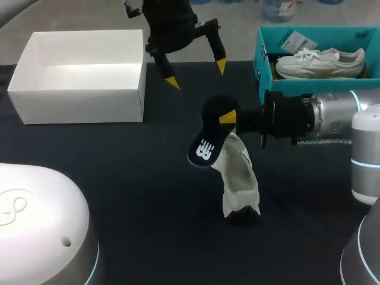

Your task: Take the shoe out of the shoebox, open the shoe tongue, remove and reinsert the insole, then place the shoe into the shoebox

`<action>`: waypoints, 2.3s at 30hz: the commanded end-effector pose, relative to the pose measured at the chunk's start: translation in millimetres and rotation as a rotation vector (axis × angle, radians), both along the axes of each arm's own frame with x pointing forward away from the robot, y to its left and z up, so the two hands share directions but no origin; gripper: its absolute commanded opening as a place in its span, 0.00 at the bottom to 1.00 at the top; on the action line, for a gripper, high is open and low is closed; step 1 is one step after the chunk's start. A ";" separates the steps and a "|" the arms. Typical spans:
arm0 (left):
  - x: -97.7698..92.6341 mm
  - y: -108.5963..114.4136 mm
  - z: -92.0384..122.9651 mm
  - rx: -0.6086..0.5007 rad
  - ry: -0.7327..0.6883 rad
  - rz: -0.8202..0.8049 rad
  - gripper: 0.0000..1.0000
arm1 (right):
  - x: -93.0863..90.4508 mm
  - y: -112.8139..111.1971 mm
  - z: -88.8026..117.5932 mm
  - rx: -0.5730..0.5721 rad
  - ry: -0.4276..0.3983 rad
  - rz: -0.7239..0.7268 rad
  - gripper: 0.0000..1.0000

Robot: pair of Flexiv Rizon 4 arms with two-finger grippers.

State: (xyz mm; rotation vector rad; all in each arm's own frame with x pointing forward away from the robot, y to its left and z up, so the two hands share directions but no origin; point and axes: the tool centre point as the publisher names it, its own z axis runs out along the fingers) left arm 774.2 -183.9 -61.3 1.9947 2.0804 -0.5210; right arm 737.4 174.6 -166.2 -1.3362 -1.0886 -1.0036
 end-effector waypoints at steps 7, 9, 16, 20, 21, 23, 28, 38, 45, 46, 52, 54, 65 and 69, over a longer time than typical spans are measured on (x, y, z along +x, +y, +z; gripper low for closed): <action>-6.9 49.2 -3.0 -0.463 0.077 0.156 1.00 | -1.4 -0.1 0.4 -0.004 0.000 -0.001 0.00; -10.7 56.8 -7.0 -0.528 0.088 0.167 1.00 | -1.4 -0.1 0.4 -0.004 0.000 -0.001 0.00; -22.3 78.5 -20.1 -0.751 0.170 0.241 1.00 | -1.4 -0.1 0.4 -0.004 0.000 -0.001 0.00; -27.7 84.6 -32.7 -0.827 0.192 0.253 1.00 | -1.4 -0.1 0.4 -0.004 0.000 -0.001 0.00; -28.4 85.7 -35.9 -0.850 0.195 0.255 1.00 | -1.4 -0.1 0.4 -0.004 0.000 -0.001 0.00; -30.3 87.9 -41.6 -0.875 0.198 0.264 1.00 | -1.4 -0.1 0.4 -0.004 0.000 -0.001 0.00; -35.9 87.9 -49.4 -0.921 0.170 0.242 1.00 | -1.4 -0.1 0.4 -0.004 0.000 -0.001 0.00; -37.4 88.5 -49.9 -0.930 0.141 0.238 1.00 | -1.4 -0.1 0.4 -0.004 0.000 -0.001 0.00; -37.4 88.5 -49.9 -0.930 0.141 0.238 1.00 | -1.4 -0.1 0.4 -0.004 0.000 -0.001 0.00; -37.1 88.0 -50.6 -0.938 0.134 0.230 1.00 | -1.4 -0.1 0.4 -0.004 0.000 -0.001 0.00; -31.0 84.0 -58.1 -0.983 0.107 0.190 1.00 | -1.4 -0.1 0.4 -0.004 0.000 -0.001 0.00; -30.5 82.7 -62.8 -0.982 0.095 0.157 1.00 | -1.4 -0.1 0.4 -0.004 0.000 -0.001 0.00; -25.7 43.3 -78.3 -0.960 0.095 0.101 1.00 | -1.4 -0.1 0.4 -0.004 0.000 -0.001 0.00; -28.9 24.3 -80.2 -0.967 0.110 0.076 1.00 | -1.4 -0.1 0.4 -0.004 0.000 -0.001 0.00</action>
